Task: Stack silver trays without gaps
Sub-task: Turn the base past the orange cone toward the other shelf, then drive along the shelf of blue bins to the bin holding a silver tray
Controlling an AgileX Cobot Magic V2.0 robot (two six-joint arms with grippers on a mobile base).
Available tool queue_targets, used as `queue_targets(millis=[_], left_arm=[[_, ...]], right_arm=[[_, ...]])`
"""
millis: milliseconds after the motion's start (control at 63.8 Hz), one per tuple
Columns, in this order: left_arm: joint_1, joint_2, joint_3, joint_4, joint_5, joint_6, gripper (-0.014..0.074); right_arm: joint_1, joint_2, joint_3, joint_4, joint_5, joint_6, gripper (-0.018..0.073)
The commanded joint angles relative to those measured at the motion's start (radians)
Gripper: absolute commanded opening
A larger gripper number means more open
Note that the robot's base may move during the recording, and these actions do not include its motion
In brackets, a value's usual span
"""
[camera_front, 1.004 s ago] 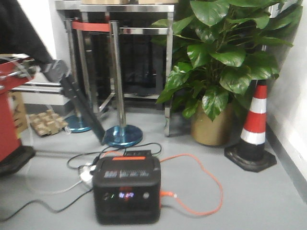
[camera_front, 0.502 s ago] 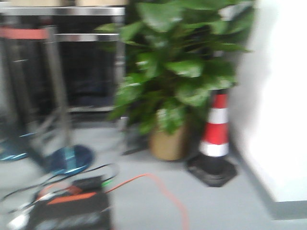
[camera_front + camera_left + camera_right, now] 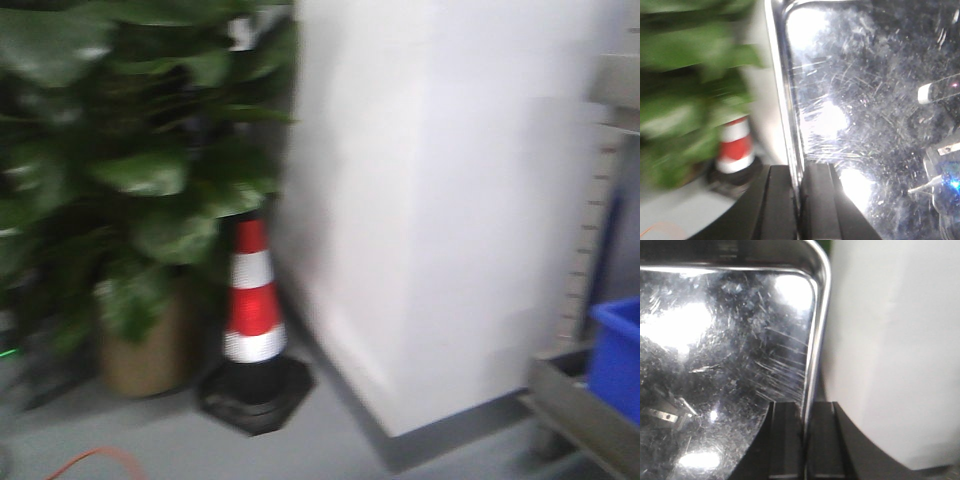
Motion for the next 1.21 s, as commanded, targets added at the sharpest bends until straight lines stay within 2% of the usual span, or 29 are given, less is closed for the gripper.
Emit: queue_targets(millis=[0, 1192], left_arm=[[0.004, -0.010, -0.006, 0.012, -0.030, 0.014, -0.0016], [0.004, -0.010, -0.006, 0.020, -0.030, 0.014, -0.0016]], right_arm=[[0.000, -0.018, -0.007, -0.007, -0.052, -0.019, -0.0087], [0.000, -0.018, -0.007, -0.007, -0.055, -0.019, -0.0087]])
